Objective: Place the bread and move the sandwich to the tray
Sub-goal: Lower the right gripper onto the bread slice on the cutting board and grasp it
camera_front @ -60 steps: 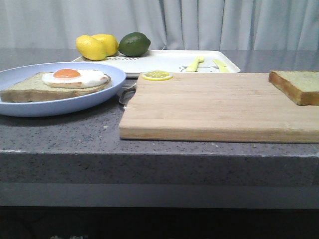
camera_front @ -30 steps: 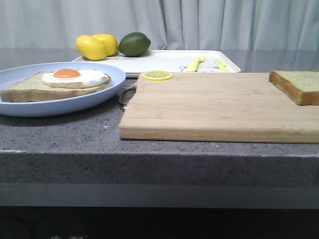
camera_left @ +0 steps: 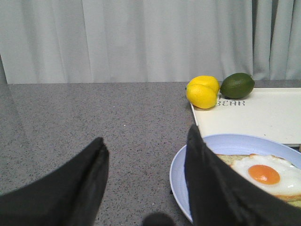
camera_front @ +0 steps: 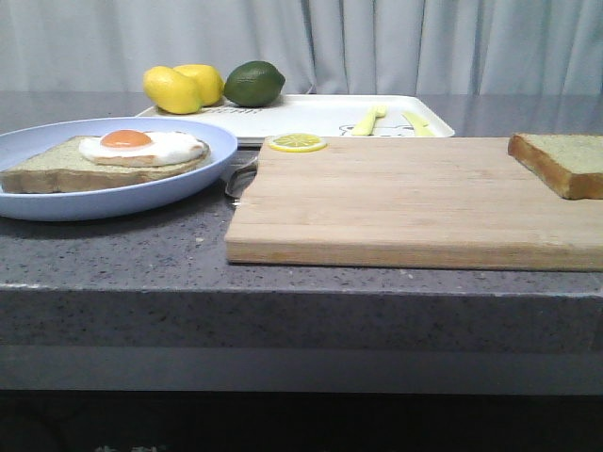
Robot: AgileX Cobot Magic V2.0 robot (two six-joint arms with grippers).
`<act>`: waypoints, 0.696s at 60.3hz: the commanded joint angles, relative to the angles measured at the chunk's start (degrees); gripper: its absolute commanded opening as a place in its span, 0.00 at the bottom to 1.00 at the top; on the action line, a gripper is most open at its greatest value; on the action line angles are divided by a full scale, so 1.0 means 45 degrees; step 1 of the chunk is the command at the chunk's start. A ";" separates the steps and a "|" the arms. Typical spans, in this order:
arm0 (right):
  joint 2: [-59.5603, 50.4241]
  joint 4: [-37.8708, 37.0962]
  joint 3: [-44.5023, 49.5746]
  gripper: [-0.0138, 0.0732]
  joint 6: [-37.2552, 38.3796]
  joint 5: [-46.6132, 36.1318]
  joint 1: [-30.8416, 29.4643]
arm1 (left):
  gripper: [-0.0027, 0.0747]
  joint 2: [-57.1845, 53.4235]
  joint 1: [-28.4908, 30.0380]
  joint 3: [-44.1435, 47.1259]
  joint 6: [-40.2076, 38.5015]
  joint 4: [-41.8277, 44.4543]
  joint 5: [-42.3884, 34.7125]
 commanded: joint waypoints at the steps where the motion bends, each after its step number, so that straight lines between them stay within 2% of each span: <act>1: 0.0168 0.1456 -0.0436 0.89 -0.1095 -0.0411 -0.0329 | 0.46 0.0138 -0.0016 -0.0443 -0.0091 -0.0080 -0.1108; 15: 0.1166 0.3975 -0.0436 0.89 -0.3022 -0.0188 -0.0494 | 0.39 0.0138 -0.0016 -0.0443 -0.0091 -0.0080 -0.1108; 27: 0.1614 0.4358 -0.0436 0.87 -0.3102 0.0005 -0.0494 | 0.32 0.0138 -0.0016 -0.0443 -0.0091 -0.0080 -0.1108; 32: 0.1614 0.4358 -0.0436 0.76 -0.3143 0.0027 -0.0494 | 0.29 0.0138 -0.0016 -0.0443 -0.0091 -0.0080 -0.1108; 42: 0.1614 0.4428 -0.0436 0.27 -0.3143 0.0085 -0.0494 | 0.25 0.0138 -0.0016 -0.0443 -0.0091 -0.0080 -0.1133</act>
